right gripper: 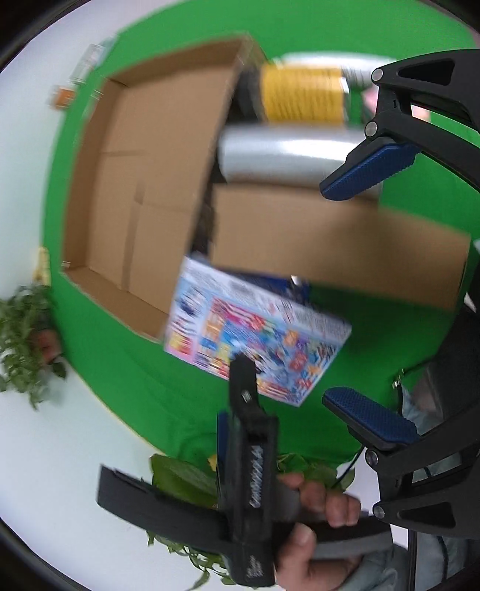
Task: Organize rigid objects
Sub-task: 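Grasp the colourful board-game box with the right gripper and lift it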
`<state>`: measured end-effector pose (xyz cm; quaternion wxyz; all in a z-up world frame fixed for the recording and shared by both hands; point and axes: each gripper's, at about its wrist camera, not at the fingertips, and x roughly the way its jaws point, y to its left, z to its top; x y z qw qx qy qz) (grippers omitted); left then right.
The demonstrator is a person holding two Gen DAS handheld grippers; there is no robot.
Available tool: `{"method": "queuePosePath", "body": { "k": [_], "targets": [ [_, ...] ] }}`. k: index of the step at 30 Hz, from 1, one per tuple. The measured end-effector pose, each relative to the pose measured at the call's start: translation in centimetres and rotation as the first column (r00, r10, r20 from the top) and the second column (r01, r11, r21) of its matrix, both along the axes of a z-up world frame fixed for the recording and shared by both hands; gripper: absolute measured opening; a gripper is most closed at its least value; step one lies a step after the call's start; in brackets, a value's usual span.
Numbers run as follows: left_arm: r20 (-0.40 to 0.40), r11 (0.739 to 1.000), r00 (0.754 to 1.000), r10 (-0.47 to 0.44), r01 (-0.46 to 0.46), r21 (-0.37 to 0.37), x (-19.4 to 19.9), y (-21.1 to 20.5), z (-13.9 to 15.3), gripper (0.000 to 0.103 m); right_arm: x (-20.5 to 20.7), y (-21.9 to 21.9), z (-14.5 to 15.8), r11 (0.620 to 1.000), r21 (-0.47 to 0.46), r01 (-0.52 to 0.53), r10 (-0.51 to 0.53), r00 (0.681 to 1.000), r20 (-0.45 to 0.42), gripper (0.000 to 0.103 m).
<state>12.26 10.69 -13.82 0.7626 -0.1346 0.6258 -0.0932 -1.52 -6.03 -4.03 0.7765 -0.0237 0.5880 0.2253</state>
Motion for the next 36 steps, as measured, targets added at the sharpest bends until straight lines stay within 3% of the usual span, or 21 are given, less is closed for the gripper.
{"method": "queuePosePath", "body": {
  "k": [5, 8, 12, 15, 18, 23, 29, 33, 36],
  "targets": [
    [-0.094, 0.996, 0.995, -0.029, 0.022, -0.081, 1.1, 0.4, -4.0, 0.097, 1.0, 3.6, -5.1, 1.000, -0.015, 0.026, -0.026, 0.999, -0.044, 0.102],
    [-0.107, 0.996, 0.993, -0.053, 0.044, -0.079, 1.2, 0.4, -5.1, 0.097, 1.5, 5.2, -7.1, 0.999, -0.025, 0.027, -0.028, 0.999, -0.033, 0.102],
    [-0.133, 0.989, 0.988, -0.072, 0.054, -0.134, 1.3, 1.1, -6.2, 0.097, 1.9, 7.9, -7.9, 0.998, -0.060, -0.015, 0.016, 1.000, 0.017, 0.103],
    [-0.151, 0.986, 0.985, -0.079, 0.055, -0.155, 1.1, 1.5, -6.4, 0.096, 2.0, 8.9, -7.8, 0.998, -0.062, -0.019, 0.019, 1.000, 0.003, 0.103],
    [-0.160, 0.985, 0.985, -0.069, 0.042, -0.165, 0.8, 2.3, -6.3, 0.096, 1.7, 9.6, -7.9, 0.998, -0.063, -0.031, 0.030, 0.999, -0.019, 0.103],
    [-0.171, 0.982, 0.983, -0.065, 0.033, -0.183, 0.2, 4.0, -6.0, 0.091, 1.4, 9.8, -8.3, 1.000, -0.027, 0.012, -0.016, 0.992, -0.126, 0.101],
    [-0.190, 0.981, 0.981, -0.047, 0.009, -0.195, 0.3, 6.8, -6.5, 0.091, 1.2, 11.6, -9.2, 0.999, -0.045, 0.017, -0.023, 0.991, -0.133, 0.101],
    [-0.206, 0.976, 0.978, -0.043, -0.003, -0.218, 0.4, 6.5, -7.0, 0.091, 2.3, 12.5, -10.6, 0.996, -0.056, 0.074, -0.083, 0.979, -0.189, 0.101],
    [-0.205, 0.971, 0.978, -0.050, -0.001, -0.238, 0.5, 5.8, -7.3, 0.091, 3.0, 13.5, -10.9, 0.993, -0.092, 0.078, -0.093, 0.980, -0.178, 0.102]
  ]
}}
